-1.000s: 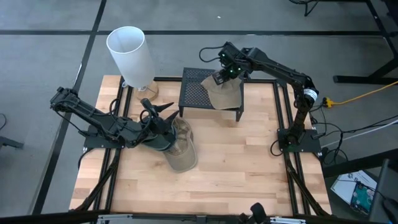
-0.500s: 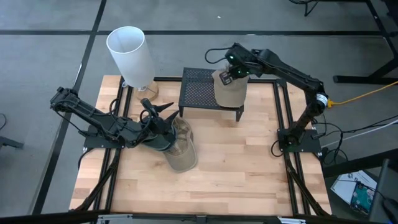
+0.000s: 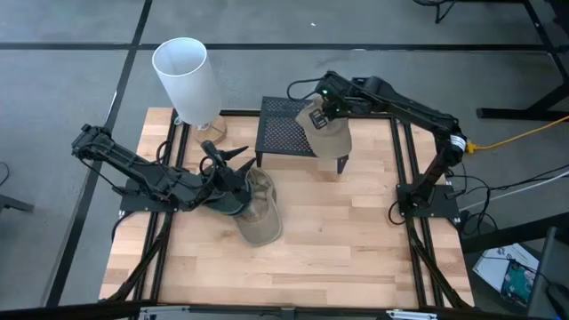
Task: Pick & Place hat
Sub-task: Put the right brown cap on the shelf, then put the brown cap on the shelf
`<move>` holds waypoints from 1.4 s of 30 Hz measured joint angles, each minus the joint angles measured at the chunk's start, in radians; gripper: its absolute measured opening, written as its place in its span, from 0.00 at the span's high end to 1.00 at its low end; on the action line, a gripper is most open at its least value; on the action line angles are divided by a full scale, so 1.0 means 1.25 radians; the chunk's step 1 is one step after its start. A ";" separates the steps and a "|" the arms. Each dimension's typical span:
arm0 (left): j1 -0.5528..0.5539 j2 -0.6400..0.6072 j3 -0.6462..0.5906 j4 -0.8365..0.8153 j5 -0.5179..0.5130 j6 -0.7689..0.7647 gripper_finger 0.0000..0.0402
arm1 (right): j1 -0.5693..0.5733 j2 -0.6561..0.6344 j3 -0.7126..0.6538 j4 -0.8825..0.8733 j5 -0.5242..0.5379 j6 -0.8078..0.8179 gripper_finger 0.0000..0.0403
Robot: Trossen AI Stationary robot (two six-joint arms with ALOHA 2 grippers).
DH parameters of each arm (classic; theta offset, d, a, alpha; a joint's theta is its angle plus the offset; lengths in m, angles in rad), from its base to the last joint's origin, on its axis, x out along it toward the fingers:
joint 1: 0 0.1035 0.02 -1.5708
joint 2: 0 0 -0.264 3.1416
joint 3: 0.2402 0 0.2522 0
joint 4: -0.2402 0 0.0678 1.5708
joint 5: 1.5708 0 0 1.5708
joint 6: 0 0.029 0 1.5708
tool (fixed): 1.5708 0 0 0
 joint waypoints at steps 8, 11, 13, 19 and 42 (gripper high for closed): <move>0.000 0.000 0.000 0.000 0.000 0.000 0.58 | 0.000 0.017 0.000 -0.028 -0.001 -0.005 0.93; 0.000 0.000 0.000 0.000 0.000 0.000 0.58 | 0.000 0.011 0.000 -0.029 -0.001 -0.007 0.89; 0.000 0.000 0.000 0.000 0.000 0.000 0.58 | 0.000 0.009 0.000 -0.029 -0.001 -0.011 0.85; 0.000 0.000 0.000 0.000 0.000 -0.001 0.58 | 0.000 0.006 0.000 -0.031 -0.004 -0.053 0.66; -0.011 0.000 0.001 -0.002 0.084 -0.031 0.58 | 0.241 -0.131 0.001 -0.026 0.048 -0.013 0.41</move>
